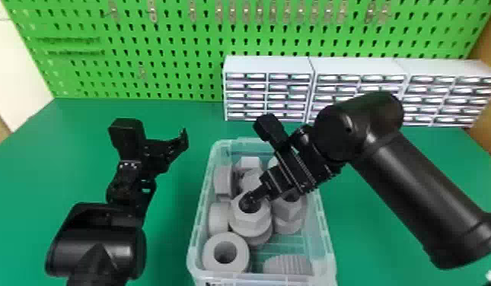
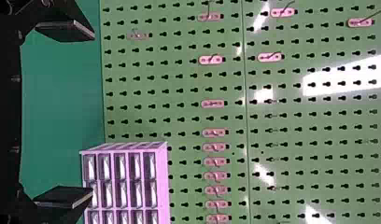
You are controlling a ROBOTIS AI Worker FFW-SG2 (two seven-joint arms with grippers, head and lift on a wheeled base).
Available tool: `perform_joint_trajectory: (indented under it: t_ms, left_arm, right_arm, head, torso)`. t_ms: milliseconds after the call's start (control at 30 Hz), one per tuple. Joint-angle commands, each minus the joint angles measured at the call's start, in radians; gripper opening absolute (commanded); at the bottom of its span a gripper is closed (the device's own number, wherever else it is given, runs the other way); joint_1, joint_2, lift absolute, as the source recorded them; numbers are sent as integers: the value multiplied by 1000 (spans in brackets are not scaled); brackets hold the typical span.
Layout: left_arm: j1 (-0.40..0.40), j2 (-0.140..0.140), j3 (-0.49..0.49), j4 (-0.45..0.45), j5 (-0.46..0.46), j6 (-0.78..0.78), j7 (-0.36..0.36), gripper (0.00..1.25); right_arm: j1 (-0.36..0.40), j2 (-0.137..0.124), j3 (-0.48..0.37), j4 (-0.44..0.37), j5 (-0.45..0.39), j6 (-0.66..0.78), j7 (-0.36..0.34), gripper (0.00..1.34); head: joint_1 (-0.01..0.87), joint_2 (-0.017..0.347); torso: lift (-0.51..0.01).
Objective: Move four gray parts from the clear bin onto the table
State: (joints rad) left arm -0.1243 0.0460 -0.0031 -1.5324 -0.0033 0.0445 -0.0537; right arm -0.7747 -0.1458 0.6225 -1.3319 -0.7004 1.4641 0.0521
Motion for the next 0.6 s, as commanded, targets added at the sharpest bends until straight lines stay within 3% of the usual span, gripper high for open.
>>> perform_joint_trajectory:
  t_ms: [0,167,300,400,567]
  left_arm:
    - [0,0,0,0,2,0,0,1132]
    - [0,0,0,0,3,0,0,1132]
    - [0,2,0,0,5,0,0,1132]
    - [0,2,2,0,5,0,0,1132]
    - [2,2,2,0,6,0,0,1132]
  right_arm:
    - [0,0,-1,3,-1,-1,0,939]
    - [0,2,-7,14,-13,-1,0,494]
    - [-3,3,-7,20,-13,9,0,387]
    - [-5,3,-7,22,-11,7,0,170]
    - [-5,3,-9,20,-13,-1,-1,143]
  head:
    - [693,72]
    - [693,72]
    - [693,72]
    - [693,72]
    - [693,72]
  torso:
    - [-52]
    - [-52]
    - [-52]
    - [-52]
    - [-52]
